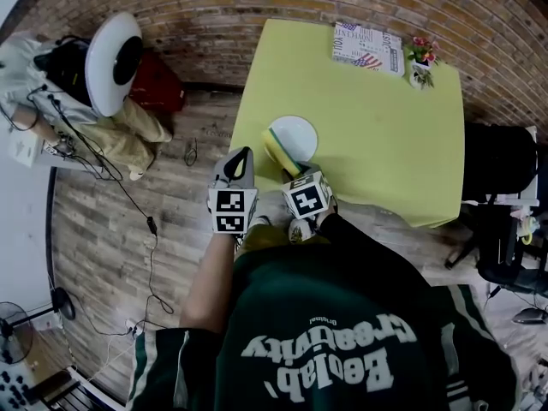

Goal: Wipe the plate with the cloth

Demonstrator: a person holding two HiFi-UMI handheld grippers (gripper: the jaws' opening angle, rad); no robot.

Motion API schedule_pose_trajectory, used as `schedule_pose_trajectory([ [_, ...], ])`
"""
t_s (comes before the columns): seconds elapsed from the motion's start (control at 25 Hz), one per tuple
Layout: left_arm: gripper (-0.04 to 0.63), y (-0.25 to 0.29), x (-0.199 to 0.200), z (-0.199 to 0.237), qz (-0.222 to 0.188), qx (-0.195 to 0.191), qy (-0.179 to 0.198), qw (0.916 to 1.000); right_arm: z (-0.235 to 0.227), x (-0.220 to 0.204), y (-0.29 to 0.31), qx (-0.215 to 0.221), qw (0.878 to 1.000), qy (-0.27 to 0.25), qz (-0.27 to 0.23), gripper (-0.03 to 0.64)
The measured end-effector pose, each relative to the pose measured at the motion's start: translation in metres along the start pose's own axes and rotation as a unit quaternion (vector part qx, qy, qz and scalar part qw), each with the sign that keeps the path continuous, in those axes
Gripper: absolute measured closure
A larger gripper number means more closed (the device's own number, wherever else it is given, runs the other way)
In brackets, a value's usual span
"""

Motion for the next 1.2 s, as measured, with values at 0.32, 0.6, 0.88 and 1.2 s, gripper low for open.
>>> schedule_pose_trajectory([
  [0.32, 0.592, 0.009, 0.0, -0.013, -0.005, -0.019, -0.005, 0.9998, -0.039, -0.008, -0.013, -0.054, 0.998, 0.036, -0.004, 0.478],
  [0.6, 0.592, 0.018, 0.005, -0.027, -0.011, -0.039, -0.001, 0.9992, -0.077, -0.015, -0.03, -0.101, 0.992, 0.068, -0.016, 0.477],
  [0.88, 0.592, 0.023, 0.013, -0.031, -0.017, -0.04, 0.002, 0.9991, -0.079, -0.01, -0.036, -0.1, 0.993, 0.049, -0.024, 0.477],
  [1.2, 0.592, 0.02, 0.032, -0.013, -0.033, -0.023, 0.0, 0.9992, -0.101, 0.077, -0.084, -0.124, 0.975, 0.011, -0.185, 0.482],
])
Point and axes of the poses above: the fingertips, and each gripper's own axes: y forward along the fingers, z to its left, x out of its top, the point moved 2 cm from there along -y, backward along the fingers, and after that the axes turned 8 degrees about -z, right-handed, at the moved point
